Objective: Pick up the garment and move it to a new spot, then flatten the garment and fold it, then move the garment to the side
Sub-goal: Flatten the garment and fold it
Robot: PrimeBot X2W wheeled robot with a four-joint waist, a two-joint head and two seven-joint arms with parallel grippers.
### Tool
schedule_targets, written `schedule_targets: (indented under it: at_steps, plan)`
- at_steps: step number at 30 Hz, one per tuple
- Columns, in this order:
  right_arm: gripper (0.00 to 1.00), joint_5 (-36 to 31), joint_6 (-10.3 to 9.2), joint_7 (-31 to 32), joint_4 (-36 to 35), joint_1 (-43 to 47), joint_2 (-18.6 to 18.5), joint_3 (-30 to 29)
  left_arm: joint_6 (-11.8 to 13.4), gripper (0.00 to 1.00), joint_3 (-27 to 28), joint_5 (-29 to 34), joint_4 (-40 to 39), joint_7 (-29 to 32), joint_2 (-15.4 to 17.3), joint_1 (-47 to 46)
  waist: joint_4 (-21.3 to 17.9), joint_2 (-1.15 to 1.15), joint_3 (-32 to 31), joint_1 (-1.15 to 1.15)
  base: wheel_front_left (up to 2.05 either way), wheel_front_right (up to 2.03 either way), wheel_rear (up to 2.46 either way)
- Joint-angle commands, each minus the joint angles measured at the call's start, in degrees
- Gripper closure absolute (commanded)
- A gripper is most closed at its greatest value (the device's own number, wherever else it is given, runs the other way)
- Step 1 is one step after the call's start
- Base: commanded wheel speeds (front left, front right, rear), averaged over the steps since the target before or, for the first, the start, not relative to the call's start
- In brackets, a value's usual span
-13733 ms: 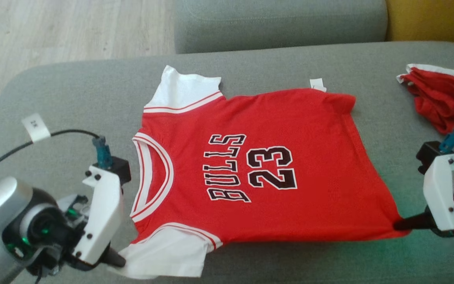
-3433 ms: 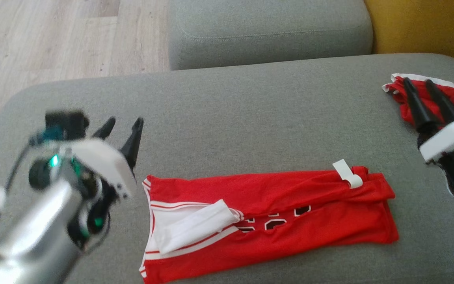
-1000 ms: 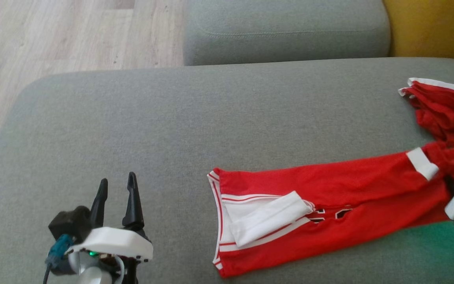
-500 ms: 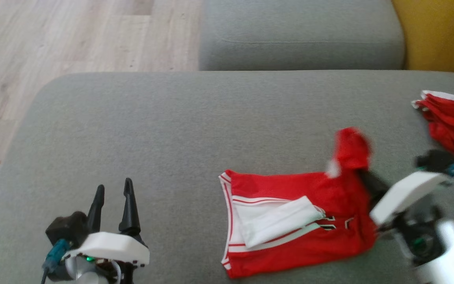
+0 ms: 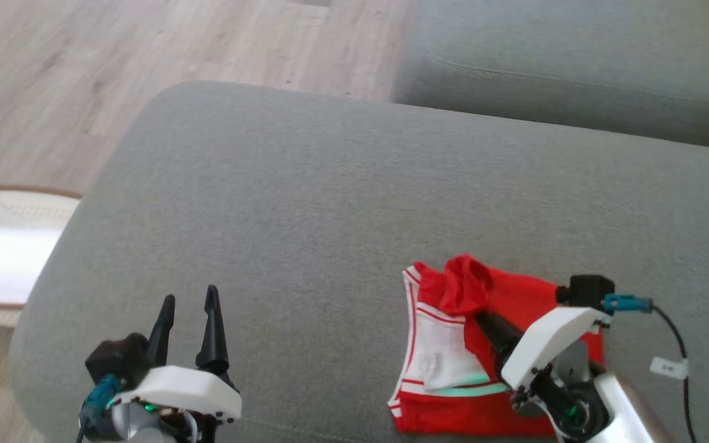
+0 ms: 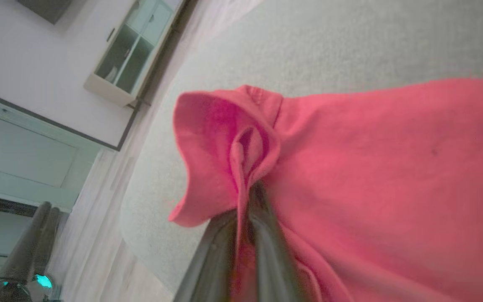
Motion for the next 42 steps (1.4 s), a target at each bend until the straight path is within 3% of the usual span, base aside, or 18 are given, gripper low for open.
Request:
schedule_targets:
  at_steps: [1,10,12,13,20,27,28,32,34,38,39,40,42]
  plan:
    - [1.0,0.1,-0.04,-0.8,-0.8,-1.5,0.7,1.5,-0.1,0.0,2.0,0.4,-1.7,-0.7,-0.2,-3.1,1.2,0.0,0.2,0.0,0.0,0.0,0.0]
    - [1.0,5.6,-0.04,-3.6,5.2,-3.8,1.0,6.6,-0.1,0.0,2.5,0.7,-1.6,-0.7,-0.2,-3.3,1.0,0.0,0.7,0.0,0.0,0.0,0.0]
    - [0.21,7.3,-0.04,-4.5,6.2,-4.6,1.0,8.6,-0.1,0.0,2.3,0.7,-1.4,-0.7,-0.3,-3.4,0.6,0.0,0.7,0.0,0.0,0.0,0.0]
    - [0.0,8.2,-0.04,-5.0,6.4,-4.9,1.0,9.5,-0.1,0.0,2.2,0.7,-1.4,-0.7,-0.3,-3.5,0.4,0.0,0.7,0.0,0.0,0.0,0.0]
    - [0.0,11.7,-0.04,-8.5,2.5,-6.6,-0.4,10.0,0.1,0.0,2.7,0.6,-1.7,-0.7,-0.3,-3.2,-1.8,0.0,0.2,0.0,0.0,0.0,0.0]
    - [0.0,10.5,-0.04,-10.6,-4.8,-6.3,-9.5,3.4,0.1,0.0,3.2,0.5,-2.2,-0.7,-0.3,-2.7,-3.9,0.0,-0.3,0.0,0.0,0.0,0.0]
    - [0.0,8.9,-0.04,-11.1,-5.5,-5.8,-12.3,1.3,0.1,0.0,3.1,0.5,-2.3,-0.7,-0.3,-2.7,-4.2,0.0,-0.4,0.0,0.0,0.0,0.0]
    - [0.0,5.0,-0.04,-12.5,-5.0,-4.9,-16.1,-0.4,0.0,0.0,2.8,0.4,-2.4,-0.7,-0.3,-2.8,-4.4,0.0,-0.2,0.0,0.0,0.0,0.0]
    - [0.0,3.6,-0.04,-13.1,-4.0,-4.6,-16.5,-0.4,0.1,0.0,2.6,0.3,-2.3,-0.7,-0.3,-2.9,-4.3,0.0,-0.2,0.0,0.0,0.0,0.0]
    - [0.0,3.0,-0.04,-12.0,-2.0,-3.6,-14.0,1.0,0.0,0.0,2.3,0.2,-2.1,-0.7,-0.3,-3.0,-4.0,0.0,-0.2,0.0,0.0,0.0,0.0]
    - [0.56,2.9,-0.04,-11.2,-1.1,-3.3,-13.1,1.5,0.0,0.0,2.2,0.2,-2.1,-0.7,-0.3,-3.0,-3.8,0.0,-0.1,0.0,0.0,0.0,0.0]
    - [1.0,2.9,-0.04,-10.4,0.0,-3.1,-12.2,2.0,-0.1,0.0,2.1,0.2,-2.0,-0.7,-0.3,-3.1,-3.6,0.0,-0.1,0.0,0.0,0.0,0.0]
    - [1.0,3.0,-0.04,-8.8,2.7,-2.8,-10.3,2.4,-0.2,0.0,1.9,0.2,-1.8,-0.7,-0.3,-3.3,-3.1,0.0,-0.1,0.0,0.0,0.0,0.0]
